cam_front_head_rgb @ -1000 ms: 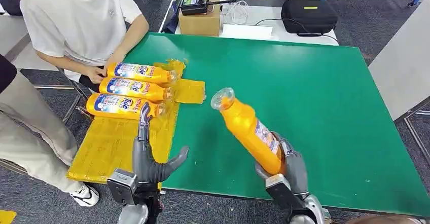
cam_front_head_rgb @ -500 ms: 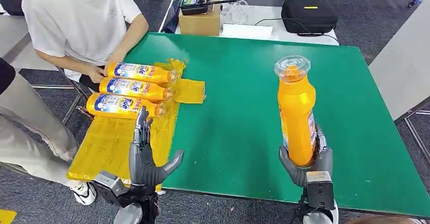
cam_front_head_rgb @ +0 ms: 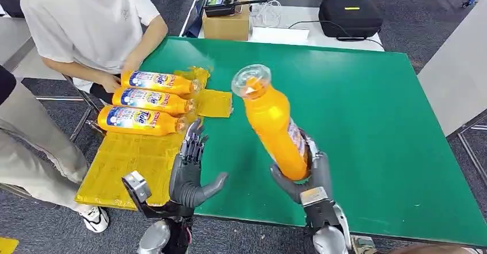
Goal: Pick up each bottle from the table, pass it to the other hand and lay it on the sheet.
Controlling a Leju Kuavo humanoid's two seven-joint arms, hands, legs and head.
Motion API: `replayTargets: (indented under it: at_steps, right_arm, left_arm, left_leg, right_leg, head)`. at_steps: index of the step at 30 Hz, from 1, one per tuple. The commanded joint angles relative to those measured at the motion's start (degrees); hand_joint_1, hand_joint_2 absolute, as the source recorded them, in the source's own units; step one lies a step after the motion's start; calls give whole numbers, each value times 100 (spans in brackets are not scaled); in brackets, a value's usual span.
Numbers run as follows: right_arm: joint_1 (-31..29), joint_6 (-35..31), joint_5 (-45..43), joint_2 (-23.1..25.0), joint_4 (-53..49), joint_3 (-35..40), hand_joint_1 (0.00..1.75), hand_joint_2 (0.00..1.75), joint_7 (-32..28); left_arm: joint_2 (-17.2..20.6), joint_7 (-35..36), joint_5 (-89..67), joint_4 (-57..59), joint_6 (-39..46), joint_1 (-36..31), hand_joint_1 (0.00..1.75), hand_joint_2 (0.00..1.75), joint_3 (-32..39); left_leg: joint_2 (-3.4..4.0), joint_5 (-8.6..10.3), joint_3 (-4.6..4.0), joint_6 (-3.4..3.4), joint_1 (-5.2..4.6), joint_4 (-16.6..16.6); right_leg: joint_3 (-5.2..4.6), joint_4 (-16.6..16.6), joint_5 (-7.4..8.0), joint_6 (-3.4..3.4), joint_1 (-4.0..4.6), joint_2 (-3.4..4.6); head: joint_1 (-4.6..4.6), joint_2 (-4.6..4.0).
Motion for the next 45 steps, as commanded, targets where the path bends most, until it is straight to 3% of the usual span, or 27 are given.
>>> replayTargets:
  at_steps: [1,19,23,28,29,30,31,45]
  right_arm:
    - [-625,-79,324,0,1125,998,175,175,-139]
    - [-399,-308,-45,273,1988,918,175,175,-55]
    - [-261,-539,-92,268,2163,608,175,175,-9]
    - [-269,-707,156,227,2189,721,175,175,-176]
    - [-296,-696,189,210,2165,784,175,175,-218]
    - [-323,-731,221,210,2143,817,175,175,-237]
    - [-364,-733,240,209,2121,864,175,175,-245]
    - [-426,-748,267,162,1939,1039,175,175,-333]
  left_arm:
    - [52,130,239,465,-144,-384,0,175,-82]
    - [232,297,694,-390,-308,-145,0,175,-465]
    - [321,646,1181,-275,-543,-65,0,175,-608]
    - [342,1275,1263,143,-396,-210,2,175,-673]
    - [330,1390,1400,264,-508,-245,12,175,-684]
    - [335,1468,1430,351,-547,-266,7,175,-716]
    - [358,1432,1360,403,-607,-291,0,175,-774]
    - [317,1329,757,575,-119,-384,0,175,-753]
  left_leg:
    - [5,0,12,14,5,-13]
    - [-3,0,-1,11,1,-12]
    - [-9,3,3,13,2,-18]
    - [-6,2,-3,9,1,-11]
    - [-10,4,1,14,3,-16]
    - [-7,2,-3,9,-1,-11]
    - [-8,4,-1,13,1,-15]
    - [-4,1,-9,11,0,-7]
  right_leg:
    - [10,-16,5,-28,11,8]
    - [-1,-12,1,-22,6,0]
    - [6,-19,3,-25,7,-7]
    - [-1,-13,2,-17,5,-6]
    - [4,-20,4,-27,9,-9]
    - [-3,-12,2,-17,2,-6]
    - [0,-17,4,-25,6,-6]
    - [-8,-8,2,-20,4,-2]
  head:
    - [0,0]
    - [2,0]
    - [0,0]
    - [2,0]
    - [0,0]
    - [2,0]
    - [0,0]
    - [0,0]
